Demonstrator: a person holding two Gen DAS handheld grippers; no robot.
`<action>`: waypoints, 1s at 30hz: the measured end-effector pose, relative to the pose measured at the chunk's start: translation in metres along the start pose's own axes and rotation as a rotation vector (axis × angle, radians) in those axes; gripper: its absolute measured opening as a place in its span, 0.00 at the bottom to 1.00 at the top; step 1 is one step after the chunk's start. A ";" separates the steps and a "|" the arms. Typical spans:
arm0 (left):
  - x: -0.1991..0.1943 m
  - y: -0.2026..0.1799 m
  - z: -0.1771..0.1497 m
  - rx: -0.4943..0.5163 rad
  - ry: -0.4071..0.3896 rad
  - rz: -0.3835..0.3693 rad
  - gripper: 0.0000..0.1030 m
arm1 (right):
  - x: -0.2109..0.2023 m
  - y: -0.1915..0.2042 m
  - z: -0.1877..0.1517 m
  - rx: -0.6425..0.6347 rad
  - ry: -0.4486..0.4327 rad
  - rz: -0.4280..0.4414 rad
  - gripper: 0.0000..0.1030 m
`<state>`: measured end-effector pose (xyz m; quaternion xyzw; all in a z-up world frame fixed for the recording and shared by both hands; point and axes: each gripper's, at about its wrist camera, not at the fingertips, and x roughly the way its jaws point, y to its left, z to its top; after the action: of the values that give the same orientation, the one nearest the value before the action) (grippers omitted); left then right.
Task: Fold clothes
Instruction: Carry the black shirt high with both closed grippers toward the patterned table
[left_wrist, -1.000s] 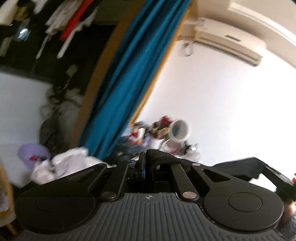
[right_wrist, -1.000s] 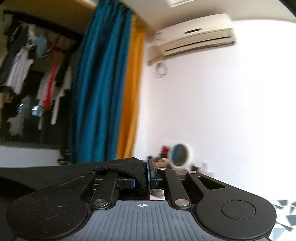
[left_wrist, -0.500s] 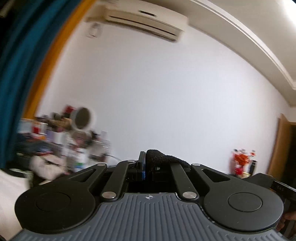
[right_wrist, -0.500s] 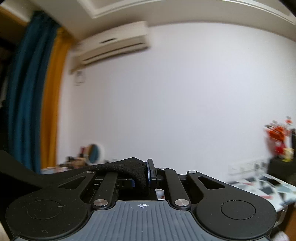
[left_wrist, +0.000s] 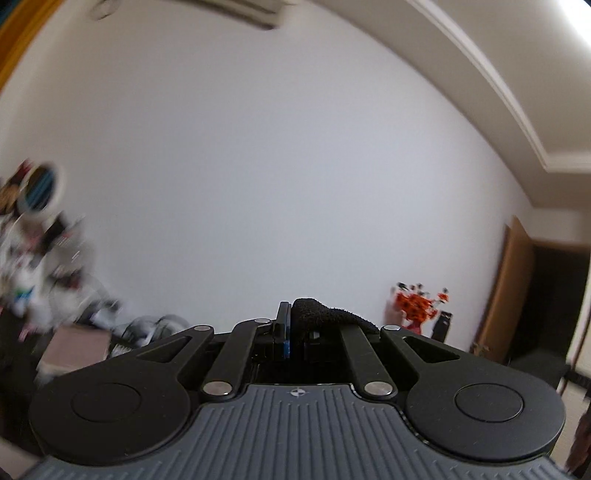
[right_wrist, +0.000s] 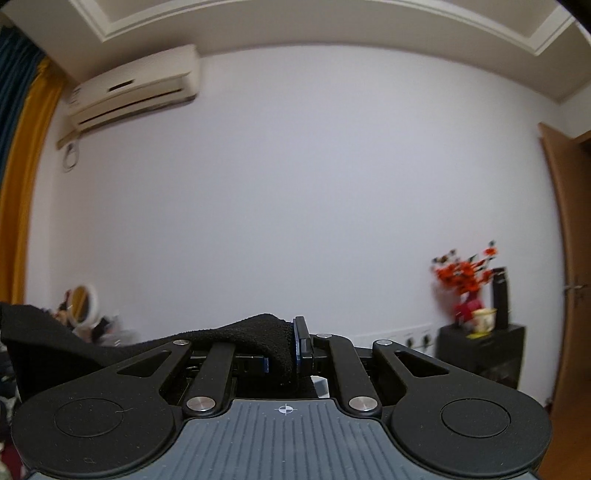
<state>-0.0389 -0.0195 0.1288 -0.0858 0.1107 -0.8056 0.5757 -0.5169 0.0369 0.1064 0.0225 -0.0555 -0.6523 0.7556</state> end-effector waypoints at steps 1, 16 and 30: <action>0.009 -0.006 0.002 0.023 -0.007 -0.018 0.06 | 0.004 -0.010 0.006 0.004 -0.013 -0.011 0.10; 0.177 0.016 0.001 -0.019 -0.097 -0.132 0.06 | 0.153 -0.085 0.047 -0.087 0.029 -0.021 0.10; 0.361 0.065 -0.024 -0.071 0.037 -0.052 0.06 | 0.382 -0.135 0.023 -0.069 0.196 -0.075 0.10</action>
<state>-0.1025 -0.3797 0.0916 -0.0940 0.1473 -0.8173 0.5491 -0.5978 -0.3598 0.1359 0.0625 0.0421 -0.6763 0.7327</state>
